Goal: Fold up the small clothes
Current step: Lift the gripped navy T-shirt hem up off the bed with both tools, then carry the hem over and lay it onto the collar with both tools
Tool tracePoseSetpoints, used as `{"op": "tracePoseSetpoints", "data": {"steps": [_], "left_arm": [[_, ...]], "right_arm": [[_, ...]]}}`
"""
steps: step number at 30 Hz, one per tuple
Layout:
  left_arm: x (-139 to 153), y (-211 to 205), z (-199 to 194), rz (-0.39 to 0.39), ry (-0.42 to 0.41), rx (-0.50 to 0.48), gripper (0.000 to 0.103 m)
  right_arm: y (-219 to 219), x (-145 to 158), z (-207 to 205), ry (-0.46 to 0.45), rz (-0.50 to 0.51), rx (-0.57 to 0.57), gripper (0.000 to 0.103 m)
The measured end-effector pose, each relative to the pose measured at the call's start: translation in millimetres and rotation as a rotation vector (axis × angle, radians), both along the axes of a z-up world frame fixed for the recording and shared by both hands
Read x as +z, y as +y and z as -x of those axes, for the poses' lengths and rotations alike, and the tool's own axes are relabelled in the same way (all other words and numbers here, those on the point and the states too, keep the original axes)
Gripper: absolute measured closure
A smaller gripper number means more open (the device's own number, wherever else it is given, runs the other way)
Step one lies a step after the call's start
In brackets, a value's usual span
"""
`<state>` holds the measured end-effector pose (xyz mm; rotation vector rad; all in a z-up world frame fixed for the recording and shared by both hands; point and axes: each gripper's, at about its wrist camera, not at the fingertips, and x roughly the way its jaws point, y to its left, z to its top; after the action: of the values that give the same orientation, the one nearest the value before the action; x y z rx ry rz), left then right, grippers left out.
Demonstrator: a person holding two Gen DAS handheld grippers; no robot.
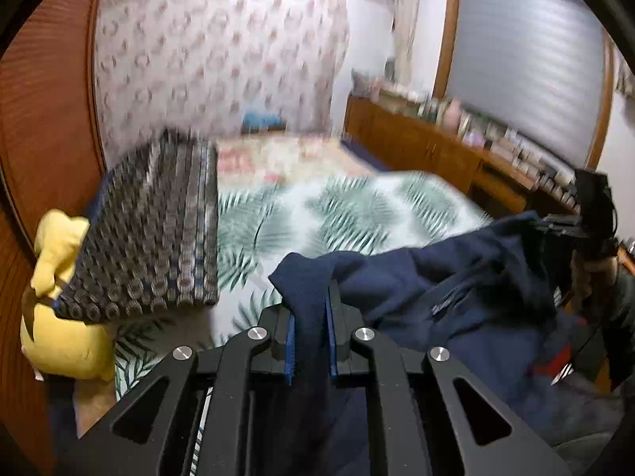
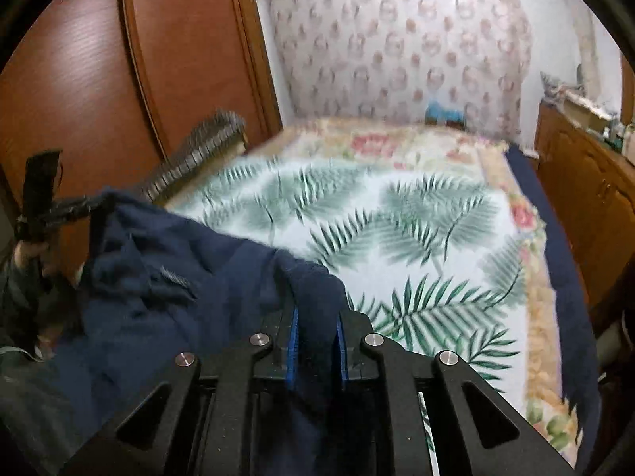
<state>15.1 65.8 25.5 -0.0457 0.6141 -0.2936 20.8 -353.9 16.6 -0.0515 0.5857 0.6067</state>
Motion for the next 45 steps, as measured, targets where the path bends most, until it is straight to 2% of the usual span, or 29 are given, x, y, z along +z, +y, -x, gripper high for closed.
{"op": "tracePoseSetpoints", "data": {"steps": [5, 9, 13, 20, 29, 32, 36, 42, 45], "left_arm": [[31, 2, 21, 0.009, -0.093, 0.005, 0.090], [50, 3, 38, 0.045, -0.131, -0.006, 0.090], [80, 8, 69, 0.050, -0.199, -0.010, 0.090], [148, 19, 95, 0.010, -0.359, 0.020, 0.090], [239, 28, 100, -0.034, -0.559, 0.037, 0.090], [260, 29, 101, -0.051, -0.610, 0.053, 0.090], [262, 28, 92, -0.057, -0.615, 0.048, 0.090], [244, 20, 63, -0.048, -0.566, 0.034, 0.090], [236, 13, 33, -0.053, -0.526, 0.033, 0.090]], "right_arm": [[-10, 31, 37, -0.099, -0.009, 0.002, 0.089], [-15, 41, 55, -0.113, -0.020, 0.019, 0.089], [-19, 60, 75, -0.143, -0.023, 0.027, 0.089], [-17, 115, 106, -0.283, -0.017, 0.047, 0.089], [-30, 202, 139, -0.476, -0.078, 0.032, 0.089], [-38, 228, 153, -0.531, -0.092, 0.024, 0.090], [-49, 242, 166, -0.578, -0.081, -0.011, 0.089], [-43, 224, 169, -0.548, -0.058, -0.044, 0.090], [-24, 229, 160, -0.519, -0.029, -0.072, 0.089]]}}
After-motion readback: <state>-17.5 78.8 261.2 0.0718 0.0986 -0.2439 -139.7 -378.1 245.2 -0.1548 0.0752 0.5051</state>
